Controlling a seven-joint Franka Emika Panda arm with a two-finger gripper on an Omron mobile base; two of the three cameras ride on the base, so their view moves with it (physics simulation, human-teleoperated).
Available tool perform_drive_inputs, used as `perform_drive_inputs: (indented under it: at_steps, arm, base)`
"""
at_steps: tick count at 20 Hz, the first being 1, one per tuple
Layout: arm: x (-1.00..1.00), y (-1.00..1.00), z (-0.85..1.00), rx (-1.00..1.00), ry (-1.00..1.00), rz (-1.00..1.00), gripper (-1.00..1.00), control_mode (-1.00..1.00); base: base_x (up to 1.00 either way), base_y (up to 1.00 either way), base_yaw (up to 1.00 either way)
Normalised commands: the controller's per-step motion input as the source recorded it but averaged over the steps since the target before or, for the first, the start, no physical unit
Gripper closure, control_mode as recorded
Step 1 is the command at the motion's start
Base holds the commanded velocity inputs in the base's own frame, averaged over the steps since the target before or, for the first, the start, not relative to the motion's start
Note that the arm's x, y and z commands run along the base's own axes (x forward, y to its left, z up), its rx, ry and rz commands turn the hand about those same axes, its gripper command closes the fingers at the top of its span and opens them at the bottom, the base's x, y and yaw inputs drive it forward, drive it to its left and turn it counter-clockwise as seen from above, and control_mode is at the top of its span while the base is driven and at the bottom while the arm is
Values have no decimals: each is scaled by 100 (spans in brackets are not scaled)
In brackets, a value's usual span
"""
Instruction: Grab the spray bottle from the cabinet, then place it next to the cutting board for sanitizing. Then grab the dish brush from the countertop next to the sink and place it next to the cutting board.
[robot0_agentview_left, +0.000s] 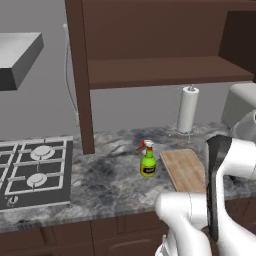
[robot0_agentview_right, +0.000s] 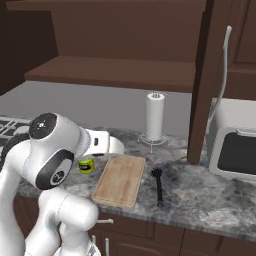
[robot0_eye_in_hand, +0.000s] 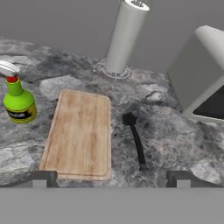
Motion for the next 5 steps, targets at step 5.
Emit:
perform_drive_inputs:
  at_steps: [5]
  arm:
    - [-68,58,100,6,-23,0,-100,-100]
  base:
    - [0,0,0]
